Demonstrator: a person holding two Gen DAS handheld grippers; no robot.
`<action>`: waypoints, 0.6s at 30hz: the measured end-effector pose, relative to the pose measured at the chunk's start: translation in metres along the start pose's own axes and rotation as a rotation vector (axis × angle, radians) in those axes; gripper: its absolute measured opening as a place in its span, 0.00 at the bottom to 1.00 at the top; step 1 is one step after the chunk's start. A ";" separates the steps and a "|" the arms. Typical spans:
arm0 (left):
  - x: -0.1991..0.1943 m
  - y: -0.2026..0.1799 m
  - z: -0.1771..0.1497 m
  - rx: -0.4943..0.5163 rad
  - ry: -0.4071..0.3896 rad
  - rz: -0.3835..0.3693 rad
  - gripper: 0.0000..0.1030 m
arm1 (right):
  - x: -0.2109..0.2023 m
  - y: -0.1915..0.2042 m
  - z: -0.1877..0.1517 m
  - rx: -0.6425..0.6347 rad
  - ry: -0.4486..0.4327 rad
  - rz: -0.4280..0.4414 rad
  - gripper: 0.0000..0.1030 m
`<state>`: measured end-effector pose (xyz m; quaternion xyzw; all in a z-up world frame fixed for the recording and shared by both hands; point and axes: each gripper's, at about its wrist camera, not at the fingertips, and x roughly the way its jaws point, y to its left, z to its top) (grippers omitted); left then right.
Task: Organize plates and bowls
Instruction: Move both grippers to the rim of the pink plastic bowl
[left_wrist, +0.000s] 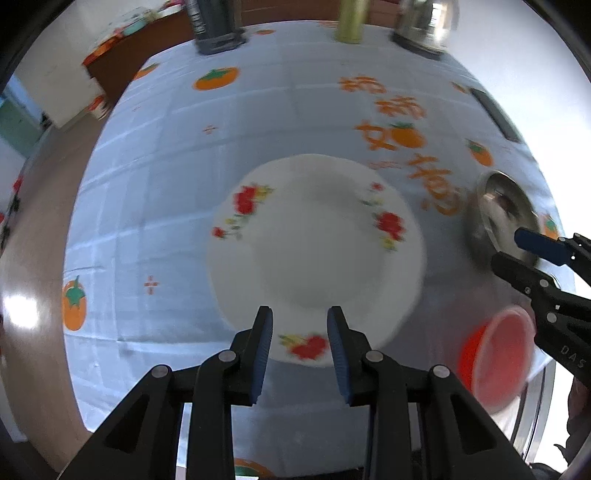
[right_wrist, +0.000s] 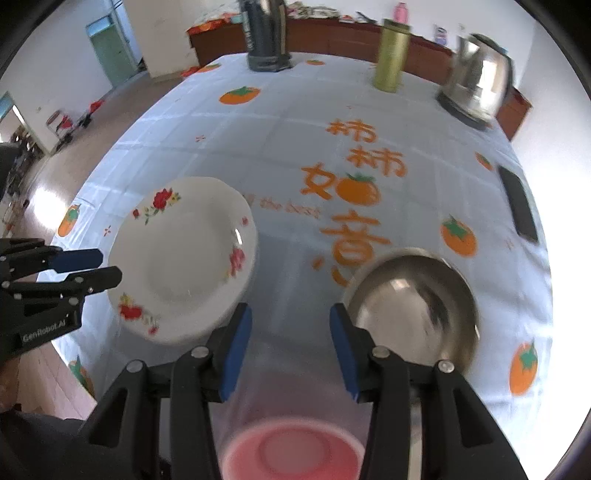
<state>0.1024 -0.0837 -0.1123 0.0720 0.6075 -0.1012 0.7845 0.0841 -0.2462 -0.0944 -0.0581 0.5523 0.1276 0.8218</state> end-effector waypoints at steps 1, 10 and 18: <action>-0.002 -0.006 -0.002 0.015 -0.002 -0.016 0.33 | -0.004 -0.002 -0.005 0.009 -0.001 -0.005 0.43; -0.003 -0.060 -0.024 0.149 0.026 -0.140 0.32 | -0.038 -0.036 -0.083 0.131 0.015 -0.072 0.35; 0.005 -0.100 -0.038 0.222 0.063 -0.194 0.32 | -0.043 -0.060 -0.133 0.228 0.055 -0.068 0.21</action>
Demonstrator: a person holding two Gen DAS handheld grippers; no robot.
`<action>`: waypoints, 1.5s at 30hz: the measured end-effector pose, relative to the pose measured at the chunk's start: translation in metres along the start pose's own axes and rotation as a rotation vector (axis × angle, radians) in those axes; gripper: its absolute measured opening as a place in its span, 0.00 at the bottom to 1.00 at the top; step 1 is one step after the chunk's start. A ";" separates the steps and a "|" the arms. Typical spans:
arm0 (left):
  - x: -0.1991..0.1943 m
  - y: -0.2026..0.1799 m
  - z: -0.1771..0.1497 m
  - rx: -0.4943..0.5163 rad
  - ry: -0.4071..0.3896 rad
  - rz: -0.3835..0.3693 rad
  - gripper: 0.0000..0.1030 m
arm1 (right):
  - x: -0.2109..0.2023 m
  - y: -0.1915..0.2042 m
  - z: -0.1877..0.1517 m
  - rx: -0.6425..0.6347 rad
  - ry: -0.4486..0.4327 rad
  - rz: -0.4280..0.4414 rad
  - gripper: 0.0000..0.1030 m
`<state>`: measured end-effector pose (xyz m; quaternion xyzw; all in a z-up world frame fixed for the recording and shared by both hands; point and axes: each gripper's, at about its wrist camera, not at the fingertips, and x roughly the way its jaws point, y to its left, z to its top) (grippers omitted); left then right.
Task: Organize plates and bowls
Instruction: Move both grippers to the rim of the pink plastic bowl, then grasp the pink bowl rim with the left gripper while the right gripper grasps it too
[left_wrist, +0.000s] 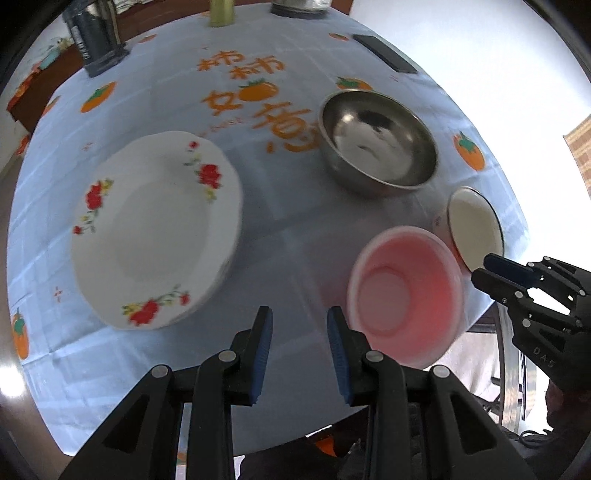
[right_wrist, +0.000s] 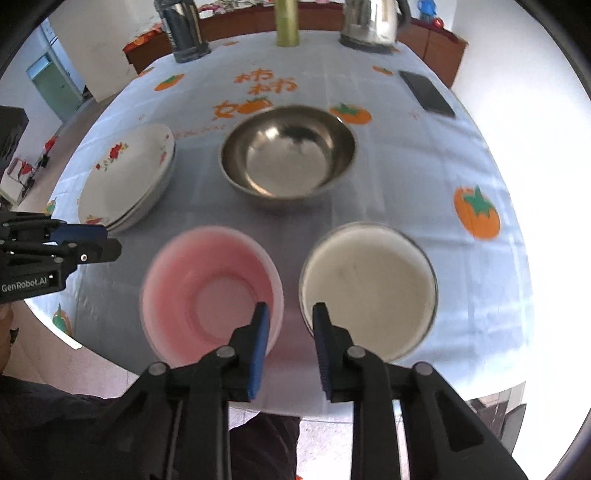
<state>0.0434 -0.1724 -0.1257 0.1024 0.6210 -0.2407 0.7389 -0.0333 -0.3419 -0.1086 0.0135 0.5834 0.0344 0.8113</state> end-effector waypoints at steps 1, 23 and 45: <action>0.002 -0.004 0.000 0.004 0.003 -0.005 0.32 | 0.000 -0.001 -0.003 0.005 -0.001 0.003 0.20; 0.025 -0.017 0.006 0.003 0.052 -0.036 0.32 | 0.010 0.001 -0.015 -0.014 0.019 0.098 0.16; 0.018 -0.014 0.005 0.018 0.055 -0.066 0.09 | 0.006 0.011 -0.012 -0.043 0.011 0.100 0.08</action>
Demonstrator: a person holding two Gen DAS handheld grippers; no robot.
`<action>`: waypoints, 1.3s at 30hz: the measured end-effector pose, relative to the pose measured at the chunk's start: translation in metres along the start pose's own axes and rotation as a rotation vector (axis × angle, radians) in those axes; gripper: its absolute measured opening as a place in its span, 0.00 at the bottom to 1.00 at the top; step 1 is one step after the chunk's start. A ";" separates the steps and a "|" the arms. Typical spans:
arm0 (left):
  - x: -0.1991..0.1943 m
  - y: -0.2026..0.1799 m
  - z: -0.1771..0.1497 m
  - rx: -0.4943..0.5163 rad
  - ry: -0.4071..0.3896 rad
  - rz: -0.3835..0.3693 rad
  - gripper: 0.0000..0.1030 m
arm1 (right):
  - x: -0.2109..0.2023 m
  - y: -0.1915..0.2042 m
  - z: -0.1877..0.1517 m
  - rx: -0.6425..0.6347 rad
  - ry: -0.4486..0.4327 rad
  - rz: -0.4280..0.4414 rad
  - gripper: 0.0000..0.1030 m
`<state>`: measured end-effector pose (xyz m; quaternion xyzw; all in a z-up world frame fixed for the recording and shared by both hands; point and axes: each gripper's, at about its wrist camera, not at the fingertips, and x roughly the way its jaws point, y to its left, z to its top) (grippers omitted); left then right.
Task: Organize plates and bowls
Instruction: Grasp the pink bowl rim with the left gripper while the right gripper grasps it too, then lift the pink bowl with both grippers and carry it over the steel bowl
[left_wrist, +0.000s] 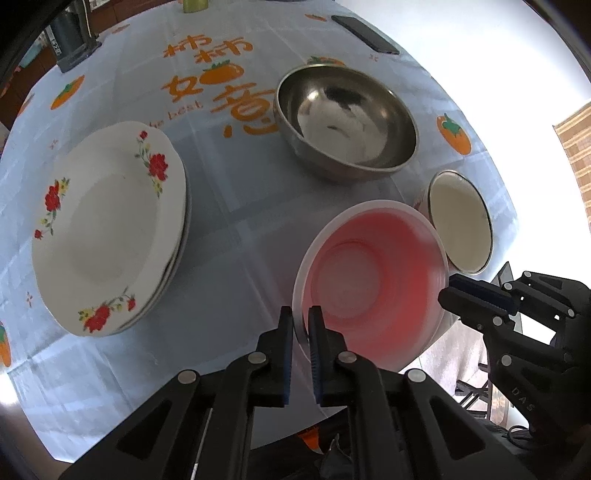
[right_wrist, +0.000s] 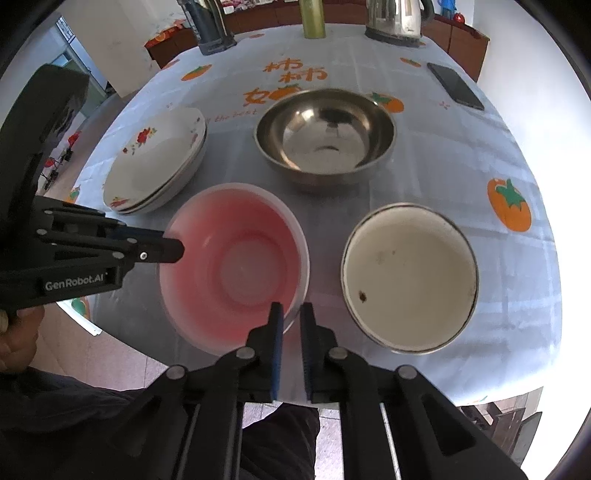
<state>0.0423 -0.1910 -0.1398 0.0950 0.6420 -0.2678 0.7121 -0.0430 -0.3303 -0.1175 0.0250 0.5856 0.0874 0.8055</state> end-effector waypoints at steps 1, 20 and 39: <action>-0.001 0.000 0.000 0.001 -0.003 0.001 0.09 | -0.001 0.000 0.001 -0.002 -0.002 0.000 0.08; -0.035 -0.008 0.018 0.012 -0.091 0.006 0.09 | -0.032 0.000 0.026 -0.016 -0.081 -0.018 0.08; -0.053 -0.012 0.039 0.019 -0.132 0.014 0.09 | -0.054 -0.009 0.049 -0.011 -0.158 -0.031 0.09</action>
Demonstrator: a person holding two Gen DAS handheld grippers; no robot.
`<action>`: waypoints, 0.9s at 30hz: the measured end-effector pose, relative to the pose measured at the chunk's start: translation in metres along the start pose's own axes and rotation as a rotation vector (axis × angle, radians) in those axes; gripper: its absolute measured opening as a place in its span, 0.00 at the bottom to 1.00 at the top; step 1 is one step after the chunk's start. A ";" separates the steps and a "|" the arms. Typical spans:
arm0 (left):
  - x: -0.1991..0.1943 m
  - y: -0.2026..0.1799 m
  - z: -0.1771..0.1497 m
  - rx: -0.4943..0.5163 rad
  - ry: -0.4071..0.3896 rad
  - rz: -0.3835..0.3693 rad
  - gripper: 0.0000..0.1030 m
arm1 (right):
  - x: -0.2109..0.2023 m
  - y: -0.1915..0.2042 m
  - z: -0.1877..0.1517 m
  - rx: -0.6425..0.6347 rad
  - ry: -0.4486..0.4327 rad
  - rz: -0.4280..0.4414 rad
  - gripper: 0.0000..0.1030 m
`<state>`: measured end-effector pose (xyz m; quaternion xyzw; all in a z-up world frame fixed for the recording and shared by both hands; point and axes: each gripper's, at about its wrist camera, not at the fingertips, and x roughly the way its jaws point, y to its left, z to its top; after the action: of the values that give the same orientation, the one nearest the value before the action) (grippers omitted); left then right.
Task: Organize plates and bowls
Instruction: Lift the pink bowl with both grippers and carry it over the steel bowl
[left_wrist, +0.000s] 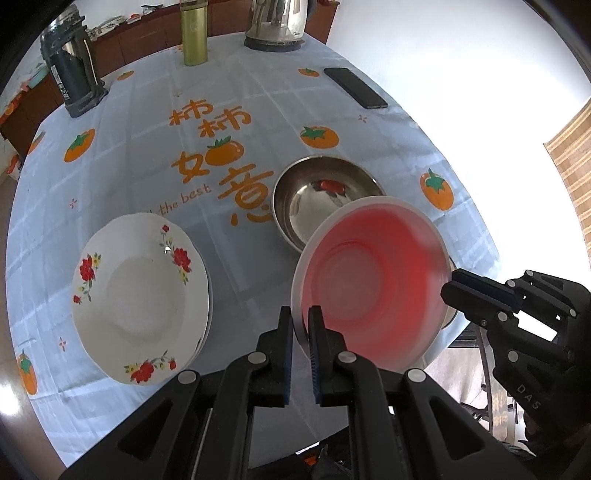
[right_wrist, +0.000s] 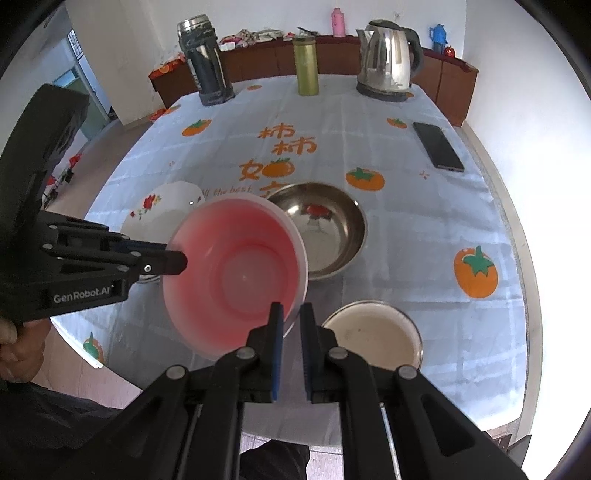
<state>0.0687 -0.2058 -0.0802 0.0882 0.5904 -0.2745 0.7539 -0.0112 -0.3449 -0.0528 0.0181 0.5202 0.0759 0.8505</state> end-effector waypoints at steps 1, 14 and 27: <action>0.000 0.000 0.001 -0.002 -0.001 -0.001 0.09 | -0.001 -0.001 0.001 0.002 -0.004 0.001 0.09; 0.004 0.001 0.017 -0.009 0.003 0.002 0.09 | 0.002 -0.010 0.016 0.011 -0.027 0.001 0.09; 0.008 0.003 0.031 -0.028 0.001 0.023 0.09 | 0.010 -0.018 0.031 0.004 -0.034 0.012 0.09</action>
<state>0.0976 -0.2203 -0.0795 0.0849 0.5935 -0.2574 0.7578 0.0233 -0.3599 -0.0494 0.0242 0.5057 0.0799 0.8587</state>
